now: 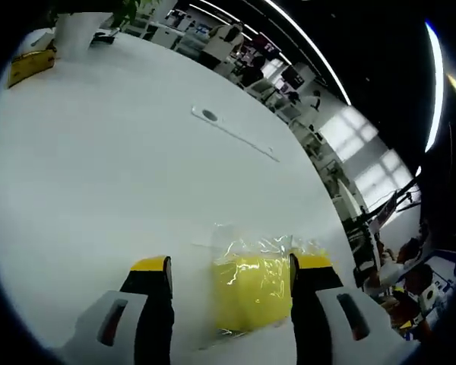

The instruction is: Compare the silicone blocks by pressing each to a similar depth, holding the contact briefly, and releasing to observe deformation and rebound differences across the visible hardness samples.

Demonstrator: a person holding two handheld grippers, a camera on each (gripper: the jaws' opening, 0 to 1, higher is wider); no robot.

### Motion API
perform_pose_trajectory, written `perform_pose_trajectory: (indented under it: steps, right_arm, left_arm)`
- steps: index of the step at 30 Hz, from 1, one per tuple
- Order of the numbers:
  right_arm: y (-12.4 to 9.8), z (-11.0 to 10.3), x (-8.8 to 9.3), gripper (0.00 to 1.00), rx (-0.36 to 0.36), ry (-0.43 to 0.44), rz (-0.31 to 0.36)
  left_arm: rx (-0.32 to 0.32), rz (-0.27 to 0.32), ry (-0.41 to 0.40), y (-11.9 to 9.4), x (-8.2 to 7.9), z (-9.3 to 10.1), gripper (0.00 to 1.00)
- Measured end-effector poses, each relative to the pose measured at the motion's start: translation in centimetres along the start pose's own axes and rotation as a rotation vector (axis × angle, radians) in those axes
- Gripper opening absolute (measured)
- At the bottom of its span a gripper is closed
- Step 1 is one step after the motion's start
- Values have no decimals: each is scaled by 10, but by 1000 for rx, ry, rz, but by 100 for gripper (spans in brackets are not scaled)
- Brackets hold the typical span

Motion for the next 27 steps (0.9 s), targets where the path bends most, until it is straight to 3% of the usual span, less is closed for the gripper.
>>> perform_pose_trajectory:
  steps: [4, 10, 15, 19, 25, 27]
  right_arm:
    - [0, -2, -1, 75, -5, -20, -6]
    - [-4, 2, -1, 74, 12, -16, -12]
    - [-3, 1, 0, 72, 17, -18, -18]
    - [-2, -2, 3, 71, 18, -28, -36]
    - [-4, -1, 8, 69, 31, -35, -62]
    - [-6, -1, 9, 68, 35, -38, -65]
  left_arm:
    - [17, -11, -76, 10, 5, 2, 54]
    - [19, -33, -80, 19, 8, 2, 44]
    - [20, -16, -151, 22, 7, 0, 37]
    - [1, -19, -139, 23, 10, -1, 29]
    - [6, 13, -212, 26, 10, -2, 24]
    - [7, 13, -200, 26, 10, -1, 23]
Point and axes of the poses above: the point that each gripper's makers call its tool centre point, and the gripper's own axes: y roughly forward along the fingers, z roughly to its right, x roughly out of its underside, the point moved 9 cm from there along -y, roughly backward along the fingers, and after that the axes turned 5 degrees about -y, right-handed, at the moved point
